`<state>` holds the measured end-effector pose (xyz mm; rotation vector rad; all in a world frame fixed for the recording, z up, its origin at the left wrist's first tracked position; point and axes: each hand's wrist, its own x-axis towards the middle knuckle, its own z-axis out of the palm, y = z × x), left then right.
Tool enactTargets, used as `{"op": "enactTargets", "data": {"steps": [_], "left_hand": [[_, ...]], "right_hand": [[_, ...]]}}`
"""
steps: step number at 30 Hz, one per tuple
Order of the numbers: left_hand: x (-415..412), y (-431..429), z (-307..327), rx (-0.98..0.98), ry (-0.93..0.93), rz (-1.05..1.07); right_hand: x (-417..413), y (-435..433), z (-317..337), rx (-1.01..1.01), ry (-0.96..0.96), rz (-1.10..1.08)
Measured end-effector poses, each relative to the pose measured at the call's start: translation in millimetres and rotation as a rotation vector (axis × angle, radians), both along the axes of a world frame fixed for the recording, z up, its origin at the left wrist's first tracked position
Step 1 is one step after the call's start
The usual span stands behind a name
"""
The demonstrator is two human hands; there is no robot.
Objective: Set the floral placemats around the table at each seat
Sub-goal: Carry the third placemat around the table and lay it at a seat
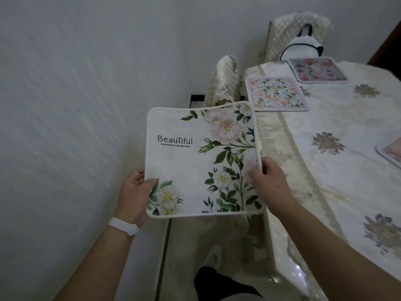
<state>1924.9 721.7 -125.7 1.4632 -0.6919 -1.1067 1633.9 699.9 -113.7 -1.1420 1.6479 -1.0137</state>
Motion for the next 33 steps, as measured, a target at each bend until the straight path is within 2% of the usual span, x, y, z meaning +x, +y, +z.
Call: {"op": "enactTargets", "data": {"steps": [11, 19, 26, 33], "left_hand": [[-44.1, -186.4, 42.0, -0.034, -0.121, -0.275], [-146.9, -262.0, 45.8, 0.006, -0.150, -0.666], [-253.5, -317.1, 12.8, 0.103, -0.209, -1.078], [-333.9, -380.4, -60.2, 0.176, -0.403, -1.403]], "right_hand": [[-40.2, -113.0, -6.7, 0.006, -0.139, -0.264], [-108.5, -98.8, -10.5, 0.047, -0.113, -0.575], [-140.3, -63.2, -45.5, 0.177, -0.085, -0.912], [-134.1, -75.7, -82.2, 0.303, -0.090, -1.145]]}}
